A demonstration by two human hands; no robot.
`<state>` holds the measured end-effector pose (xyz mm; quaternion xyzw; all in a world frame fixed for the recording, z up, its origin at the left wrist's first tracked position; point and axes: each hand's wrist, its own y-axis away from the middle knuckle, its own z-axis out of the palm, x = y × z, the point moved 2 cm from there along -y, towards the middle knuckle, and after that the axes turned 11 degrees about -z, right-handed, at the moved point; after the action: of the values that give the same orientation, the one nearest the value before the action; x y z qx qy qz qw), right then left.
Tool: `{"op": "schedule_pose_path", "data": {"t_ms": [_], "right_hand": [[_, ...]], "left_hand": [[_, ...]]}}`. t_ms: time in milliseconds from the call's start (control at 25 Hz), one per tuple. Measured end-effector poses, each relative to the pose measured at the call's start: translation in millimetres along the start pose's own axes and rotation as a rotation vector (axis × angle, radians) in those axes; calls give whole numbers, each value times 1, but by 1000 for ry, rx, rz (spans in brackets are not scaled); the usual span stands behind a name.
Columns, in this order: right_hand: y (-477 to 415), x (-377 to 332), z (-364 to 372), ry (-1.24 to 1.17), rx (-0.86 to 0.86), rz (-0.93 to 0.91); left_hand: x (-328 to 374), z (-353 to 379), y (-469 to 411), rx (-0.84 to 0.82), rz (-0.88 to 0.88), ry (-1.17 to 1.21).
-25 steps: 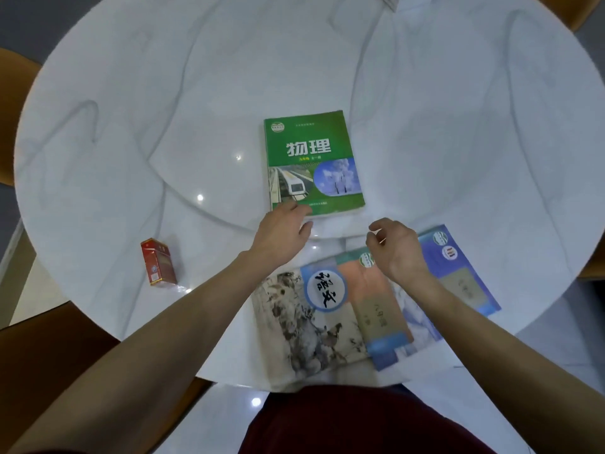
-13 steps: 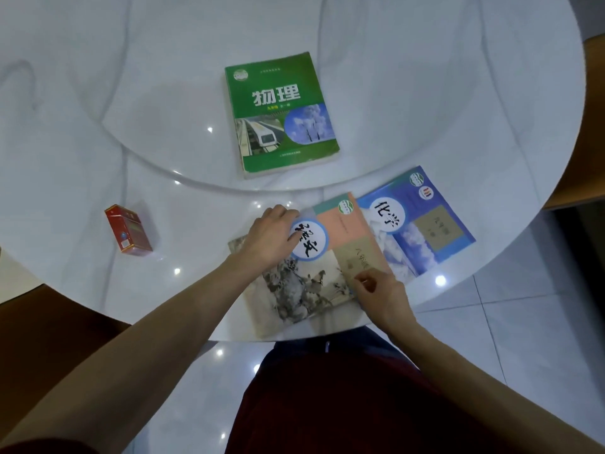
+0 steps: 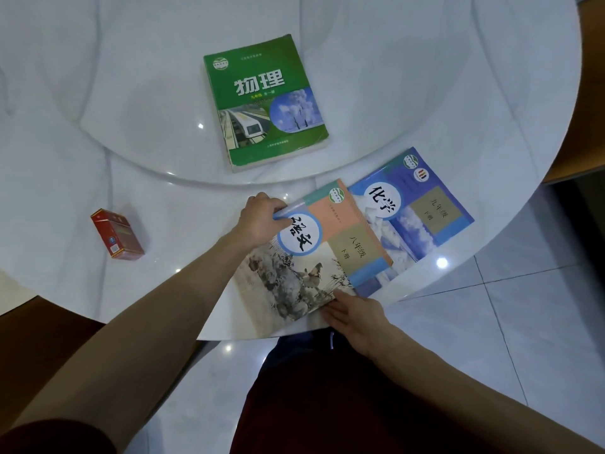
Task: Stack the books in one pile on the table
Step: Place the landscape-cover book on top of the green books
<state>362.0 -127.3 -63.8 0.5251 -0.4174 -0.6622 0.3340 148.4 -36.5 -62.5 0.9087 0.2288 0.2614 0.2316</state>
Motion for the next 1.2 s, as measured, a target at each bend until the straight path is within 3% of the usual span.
{"op": "schedule_pose_path", "data": {"t_ms": [200,360,520,680,880,1200], "right_hand": [[-3,1,3,-29,40,25],[-1,2,2,-40,33,5],[8,-7,3,4,-41,-191],[20,-54,14,92,-91,-445],[22,-139,48,182,-184,-637],[-21,-244,124,293,-207,-733]], "left_hand": [[-5,-18,13,-239,117,251],[-9,-32,24,-278,125,393],[-16,-42,27,-259,79,529],[-15,-57,23,-159,24,736],[-3,-84,9,10,-115,977],[12,-125,-40,243,-286,1160]]}}
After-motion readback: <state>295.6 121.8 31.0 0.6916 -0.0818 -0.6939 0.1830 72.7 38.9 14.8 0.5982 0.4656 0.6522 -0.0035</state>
